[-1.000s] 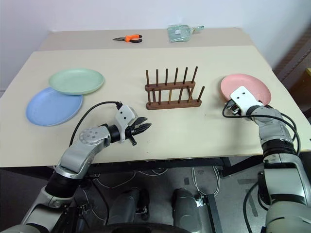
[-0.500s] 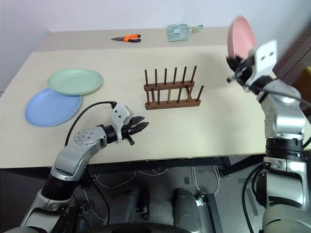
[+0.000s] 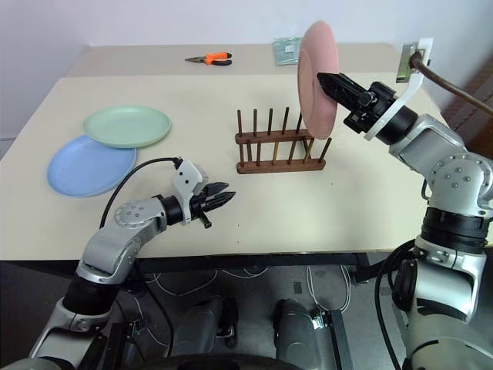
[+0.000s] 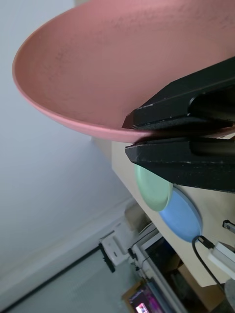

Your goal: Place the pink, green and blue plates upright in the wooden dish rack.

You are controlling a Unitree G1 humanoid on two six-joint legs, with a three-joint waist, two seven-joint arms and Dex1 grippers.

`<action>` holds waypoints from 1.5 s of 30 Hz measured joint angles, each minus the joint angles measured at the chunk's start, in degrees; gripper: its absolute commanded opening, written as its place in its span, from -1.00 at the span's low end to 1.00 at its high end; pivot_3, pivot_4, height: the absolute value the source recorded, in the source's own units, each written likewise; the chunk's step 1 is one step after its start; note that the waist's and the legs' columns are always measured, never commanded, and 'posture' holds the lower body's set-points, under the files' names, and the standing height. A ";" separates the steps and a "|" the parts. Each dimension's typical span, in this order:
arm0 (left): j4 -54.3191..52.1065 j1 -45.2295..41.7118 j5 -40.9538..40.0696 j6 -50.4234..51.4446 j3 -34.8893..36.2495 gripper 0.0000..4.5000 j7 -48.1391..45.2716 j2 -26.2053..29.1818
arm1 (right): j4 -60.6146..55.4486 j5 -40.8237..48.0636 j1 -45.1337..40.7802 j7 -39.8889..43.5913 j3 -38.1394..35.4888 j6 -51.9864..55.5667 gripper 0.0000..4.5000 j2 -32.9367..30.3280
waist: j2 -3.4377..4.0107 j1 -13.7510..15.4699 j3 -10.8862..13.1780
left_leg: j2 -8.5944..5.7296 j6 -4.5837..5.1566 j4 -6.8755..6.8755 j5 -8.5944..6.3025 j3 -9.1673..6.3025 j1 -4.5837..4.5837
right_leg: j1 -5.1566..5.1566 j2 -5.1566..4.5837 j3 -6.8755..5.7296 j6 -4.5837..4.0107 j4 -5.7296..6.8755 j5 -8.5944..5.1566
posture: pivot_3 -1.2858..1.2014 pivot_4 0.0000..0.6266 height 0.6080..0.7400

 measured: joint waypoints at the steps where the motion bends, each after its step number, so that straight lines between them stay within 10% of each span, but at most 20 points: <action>1: -0.02 0.07 0.00 0.00 0.02 -0.41 0.05 0.00 | 1.82 -0.85 -0.76 -0.02 0.44 0.32 -0.98 0.00 | 0.00 -0.01 0.00 | 0.00 0.00 0.00 0.00 0.00 0.01 | 0.00 0.02 0.01 0.00 0.01 0.00 | 0.03 -0.52 1.00; 6: -0.27 0.50 -0.62 0.20 0.57 -0.31 0.23 0.00 | 9.97 -4.65 -4.33 0.03 1.12 0.17 -0.33 0.67 | 0.00 -0.06 0.00 | 0.01 0.00 0.00 0.00 0.04 0.00 | -0.02 0.08 0.03 0.01 0.03 0.00 | 0.03 -0.52 1.00; 11: -0.76 0.56 -2.16 1.10 2.01 0.62 0.70 -0.09 | 11.87 -13.10 -6.21 0.35 3.31 -7.48 0.80 1.29 | 0.00 -0.05 0.00 | 0.02 0.00 0.00 0.01 0.06 -0.01 | -0.04 0.17 0.04 0.02 0.03 0.00 | 0.03 -0.52 1.00; 13: -1.00 0.56 -2.93 1.58 2.87 0.98 1.50 -0.82 | 11.90 -17.38 -6.26 0.56 4.66 -12.15 0.80 1.22 | 0.00 -0.04 0.00 | 0.01 -0.01 0.00 0.01 0.06 -0.01 | -0.04 0.18 0.05 0.02 0.03 -0.01 | 0.03 -0.52 1.00; 23: 2.88 -12.28 -6.29 1.26 27.63 1.00 28.72 -10.77 | 7.11 -36.02 -6.28 -0.14 7.35 -35.99 0.90 -2.86 | -0.07 -0.08 0.06 | 0.03 -0.08 0.00 0.06 0.04 0.00 | -0.03 0.22 0.07 0.05 0.02 0.00 | 0.03 -0.52 1.00; 29: 10.82 -21.74 1.61 7.07 39.90 1.00 53.46 -9.34 | -9.95 -31.40 -1.69 8.57 9.69 -31.77 0.90 -4.36 | -0.13 -0.13 0.03 | 0.06 -0.10 -0.04 0.07 0.03 0.03 | 0.01 0.26 0.01 0.06 0.03 0.00 | 0.03 -0.52 1.00; 35: 21.63 -26.50 -0.94 14.88 44.48 1.00 55.80 -8.72 | -21.09 -28.52 4.54 11.56 17.69 -26.04 0.90 -0.71 | -0.38 0.50 0.15 | -0.02 -0.10 0.01 0.06 -0.08 -0.03 | 0.06 0.22 -0.10 0.12 0.04 0.03 | 0.03 -0.52 1.00; 38: 30.52 -29.85 -3.53 14.79 47.07 0.63 54.81 -8.27 | -24.04 -29.85 7.45 11.26 19.89 -25.95 1.00 0.34 | -0.55 0.29 0.14 | -0.01 -0.12 0.00 0.06 -0.10 -0.03 | 0.08 0.24 -0.15 0.12 0.03 0.03 | 0.03 -0.52 1.00; 45: 36.28 -30.97 -7.39 8.56 48.60 -0.92 50.51 -7.65 | -26.09 -33.39 11.71 10.74 22.54 -25.66 1.00 1.74 | -0.71 -0.07 0.24 | 0.00 -0.23 -0.01 0.11 -0.08 0.00 | 0.03 0.25 -0.13 0.12 0.03 0.03 | 0.03 -0.52 1.00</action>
